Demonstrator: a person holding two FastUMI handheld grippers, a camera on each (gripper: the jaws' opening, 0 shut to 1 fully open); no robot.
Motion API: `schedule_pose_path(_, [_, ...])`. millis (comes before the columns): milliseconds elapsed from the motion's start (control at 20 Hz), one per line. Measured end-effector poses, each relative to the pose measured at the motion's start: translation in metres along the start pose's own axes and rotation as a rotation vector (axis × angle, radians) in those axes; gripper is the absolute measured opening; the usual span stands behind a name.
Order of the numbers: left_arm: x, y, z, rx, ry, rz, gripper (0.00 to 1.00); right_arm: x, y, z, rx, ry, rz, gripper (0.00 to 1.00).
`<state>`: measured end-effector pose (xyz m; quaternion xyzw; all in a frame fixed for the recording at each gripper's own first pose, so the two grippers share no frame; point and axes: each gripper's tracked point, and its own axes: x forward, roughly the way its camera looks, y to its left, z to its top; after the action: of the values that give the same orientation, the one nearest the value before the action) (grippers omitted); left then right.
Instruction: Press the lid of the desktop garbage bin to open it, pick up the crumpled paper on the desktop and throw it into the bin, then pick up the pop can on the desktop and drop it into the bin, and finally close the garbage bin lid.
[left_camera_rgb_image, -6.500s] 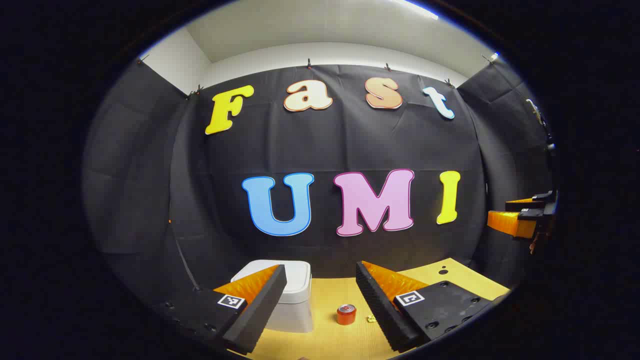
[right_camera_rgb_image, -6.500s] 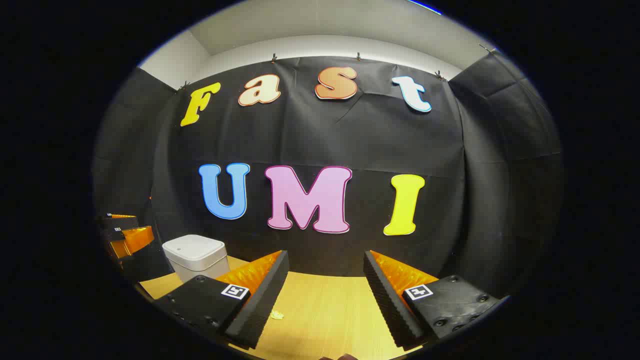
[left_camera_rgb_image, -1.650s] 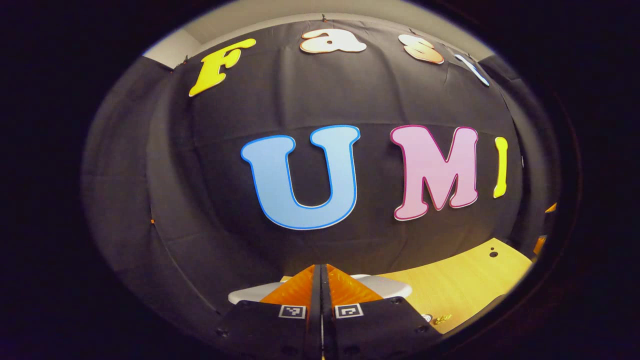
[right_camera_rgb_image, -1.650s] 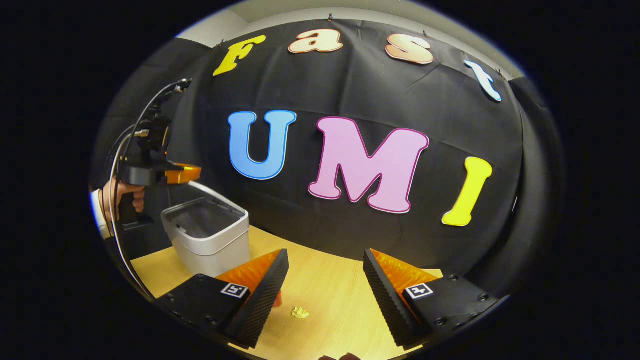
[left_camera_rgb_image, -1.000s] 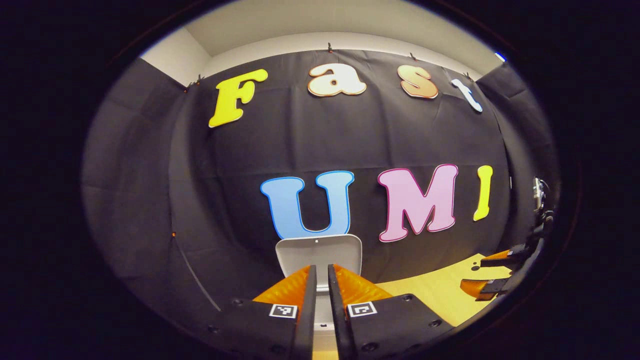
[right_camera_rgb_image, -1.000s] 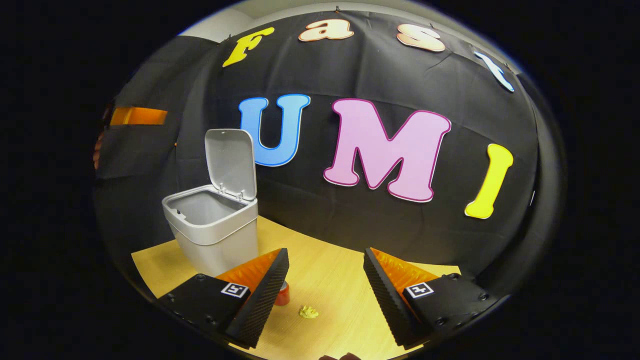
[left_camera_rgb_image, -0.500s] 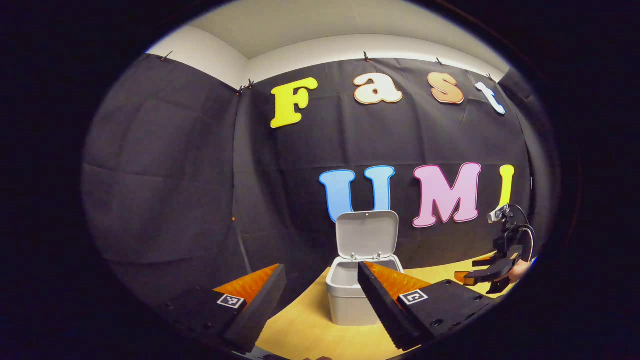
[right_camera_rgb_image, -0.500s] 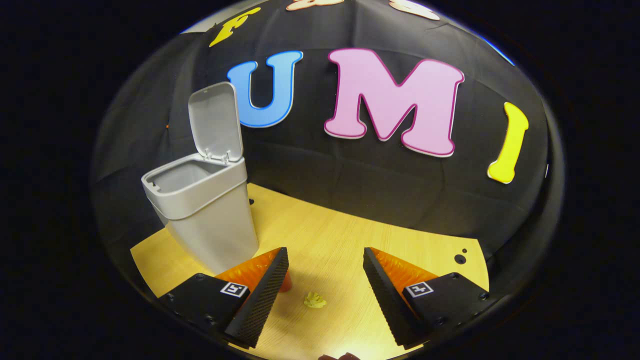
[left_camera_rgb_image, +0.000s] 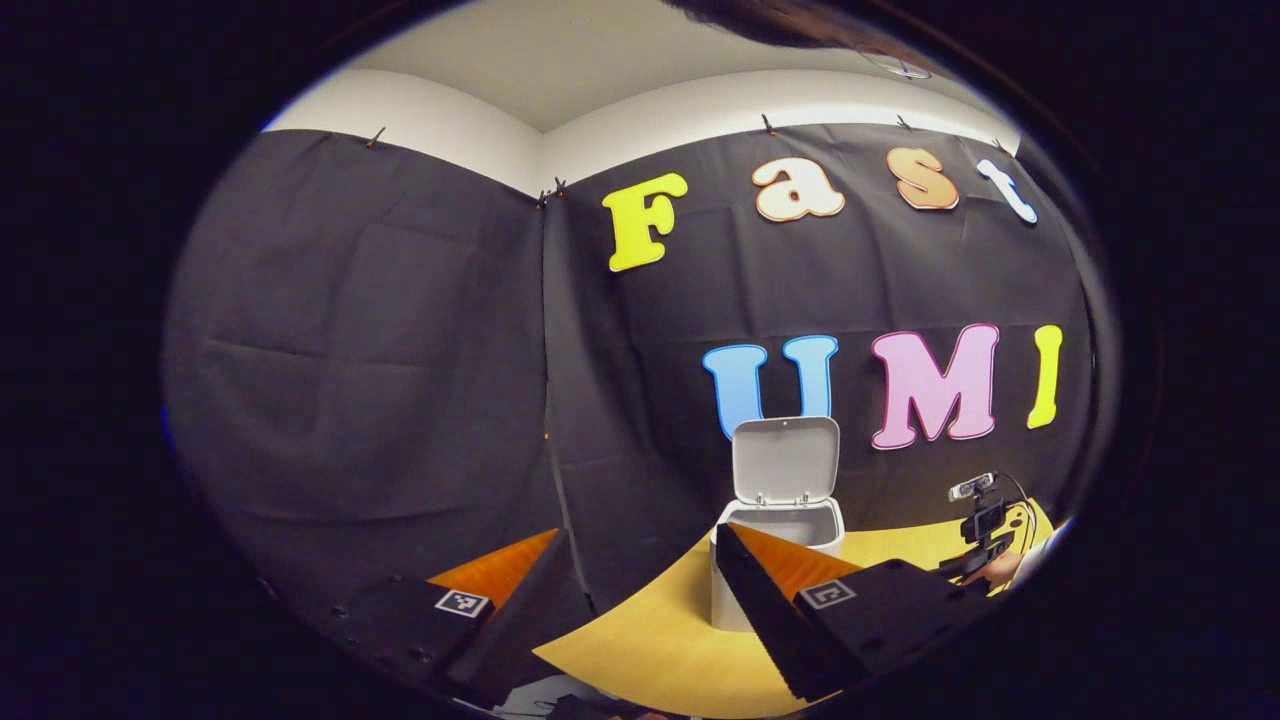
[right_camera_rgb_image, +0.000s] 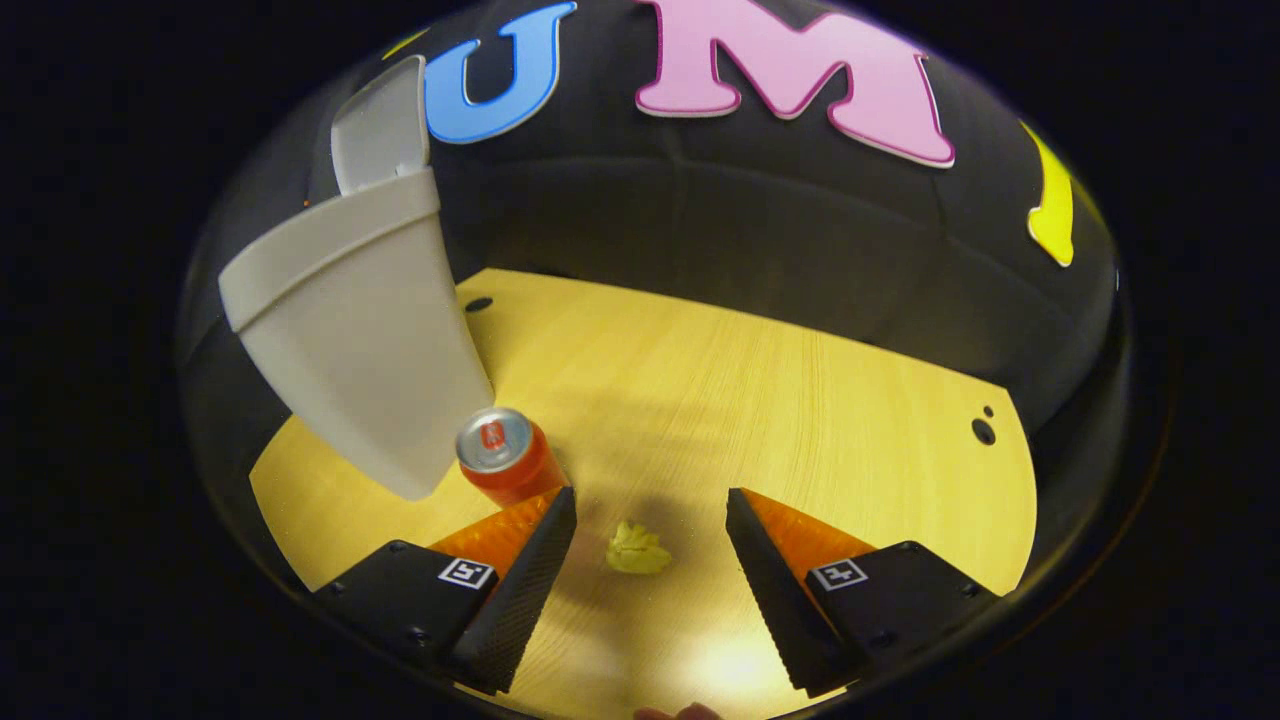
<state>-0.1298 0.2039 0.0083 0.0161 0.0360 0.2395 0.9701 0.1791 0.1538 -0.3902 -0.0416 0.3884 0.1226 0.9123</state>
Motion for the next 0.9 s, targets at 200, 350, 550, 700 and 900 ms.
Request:
schedule_pose_path(200, [0.001,-0.008,0.001,-0.037,0.000,-0.018,0.96,0.026,0.006,-0.026,-0.018,0.075,-0.007,0.98])
schedule_pose_path(350, [0.006,-0.007,0.011,0.015,-0.024,-0.024,0.96,0.038,0.006,-0.039,0.021,0.117,-0.019,0.99])
schedule_pose_path(550, [0.005,-0.003,0.006,0.017,-0.007,-0.029,0.96,0.057,0.001,-0.059,0.010,0.165,-0.048,0.99])
schedule_pose_path(700, [0.006,0.001,-0.004,-0.005,0.019,-0.024,0.95,0.061,0.001,-0.062,0.024,0.185,-0.041,0.99])
schedule_pose_path(900, [0.009,0.004,-0.010,-0.014,0.035,-0.028,0.95,0.064,-0.001,-0.060,0.022,0.174,-0.047,0.54])
